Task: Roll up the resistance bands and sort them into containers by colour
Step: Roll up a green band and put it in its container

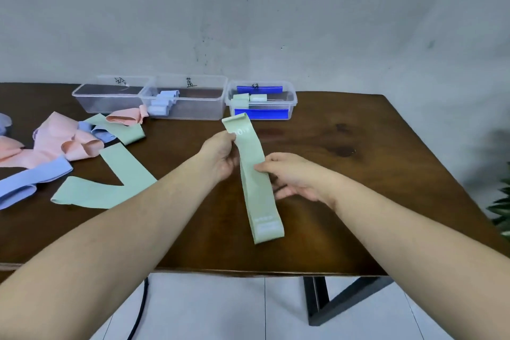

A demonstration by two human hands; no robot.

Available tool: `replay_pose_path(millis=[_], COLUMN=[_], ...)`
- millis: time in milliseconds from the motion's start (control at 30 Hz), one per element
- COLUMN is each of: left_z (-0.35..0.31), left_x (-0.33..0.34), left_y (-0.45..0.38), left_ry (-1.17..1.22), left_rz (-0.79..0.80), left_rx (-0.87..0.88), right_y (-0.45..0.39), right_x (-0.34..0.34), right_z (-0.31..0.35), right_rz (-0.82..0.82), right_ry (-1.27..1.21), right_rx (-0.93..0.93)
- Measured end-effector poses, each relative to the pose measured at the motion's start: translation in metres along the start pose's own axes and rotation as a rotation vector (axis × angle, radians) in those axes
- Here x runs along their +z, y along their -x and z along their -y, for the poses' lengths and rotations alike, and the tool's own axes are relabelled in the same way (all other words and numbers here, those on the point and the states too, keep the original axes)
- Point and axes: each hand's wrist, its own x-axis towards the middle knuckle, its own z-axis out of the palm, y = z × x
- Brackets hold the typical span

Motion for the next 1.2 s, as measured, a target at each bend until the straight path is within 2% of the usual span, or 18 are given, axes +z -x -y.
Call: replay_pose_path(millis=[267,333,467,667,733,933,1033,1200], left_z=[0.000,-0.001,-0.009,-0.013,-0.012,-0.013,-0.007,0.005], left_x=[-0.001,-0.001,-0.004,-0.004,-0.006,-0.013,-0.015,-0.021], left_y=[-0.051,-0.062,-0.080,-0.090,-0.094,-0.093,-0.088,-0.076], left_ry=[-0.159,-0.291,-0.704,-0.923,-0.914,-0.651,-0.572,-0.654], left_rz=[0.037,0.041,0.071,0.205,0.213,0.224,0.206,0.218], left_rx=[-0.035,0.002,0.230,0.216,0.202,0.059,0.094,0.278], right_y=[-0.024,-0.028,-0.037,-0.037,-0.036,-0.033,-0.031,-0.019], right_x=[0.003,0.003,0.001,0.005,0.007,0.012,0.015,0.015], right_z=[-0.014,-0.015,-0.017,-0.017,-0.019,-0.026,-0.024,-0.029], right_rz=[-0.105,-0.162,-0.310,-0.401,-0.438,-0.497,-0.450,-0.318], right_ry=[0.084,0.141,0.337,0.491,0.514,0.543,0.587,0.674], right_rx=[0.062,0.064,0.045,0.055,0.043,0.003,-0.053,-0.172])
